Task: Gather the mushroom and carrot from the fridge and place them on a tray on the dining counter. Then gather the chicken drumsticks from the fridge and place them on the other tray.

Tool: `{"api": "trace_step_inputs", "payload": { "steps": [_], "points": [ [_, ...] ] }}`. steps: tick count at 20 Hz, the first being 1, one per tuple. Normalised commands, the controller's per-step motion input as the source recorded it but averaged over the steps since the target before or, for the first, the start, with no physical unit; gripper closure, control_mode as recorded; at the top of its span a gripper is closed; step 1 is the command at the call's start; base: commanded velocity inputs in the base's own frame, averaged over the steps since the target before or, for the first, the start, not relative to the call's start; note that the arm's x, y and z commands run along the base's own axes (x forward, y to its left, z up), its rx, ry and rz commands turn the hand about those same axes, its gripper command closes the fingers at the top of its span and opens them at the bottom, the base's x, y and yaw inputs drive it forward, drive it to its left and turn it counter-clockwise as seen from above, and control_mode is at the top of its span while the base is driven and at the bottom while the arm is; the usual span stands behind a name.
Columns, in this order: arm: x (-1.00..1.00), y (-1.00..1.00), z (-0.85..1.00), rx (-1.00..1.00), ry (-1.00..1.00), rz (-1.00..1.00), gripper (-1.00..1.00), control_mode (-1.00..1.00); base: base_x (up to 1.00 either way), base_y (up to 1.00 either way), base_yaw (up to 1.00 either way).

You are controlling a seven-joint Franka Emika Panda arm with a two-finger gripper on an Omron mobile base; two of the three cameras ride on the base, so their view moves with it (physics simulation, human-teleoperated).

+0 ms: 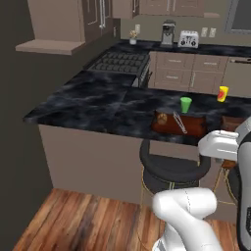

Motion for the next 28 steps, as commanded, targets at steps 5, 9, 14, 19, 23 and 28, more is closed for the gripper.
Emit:
{"api": "trace_step_inputs", "payload": {
  "steps": [5, 9, 14, 19, 23, 28],
  "points": [
    [0.00, 0.00, 0.00, 0.00, 0.00, 0.00, 1.00, 1.00, 0.86, 0.16, -0.43],
    [0.00, 0.00, 0.00, 0.00, 0.00, 0.00, 1.00, 1.00, 1.00, 0.25, -0.42],
    [0.00, 0.00, 0.00, 0.00, 0.00, 0.00, 1.00, 1.00, 1.00, 0.20, -0.38],
    [1.00, 0.03, -0.03, 0.00, 0.04, -0.28, 1.00, -1.00, 0.00, 0.00, 0.00],
    [1.00, 0.02, -0.26, 0.00, 0.10, -0.13, 1.00, -1.00, 0.00, 0.00, 0.00],
    [0.86, -0.01, -0.48, 0.00, 0.04, -0.01, 1.00, -1.00, 0.00, 0.00, 0.00]
  ]
}}
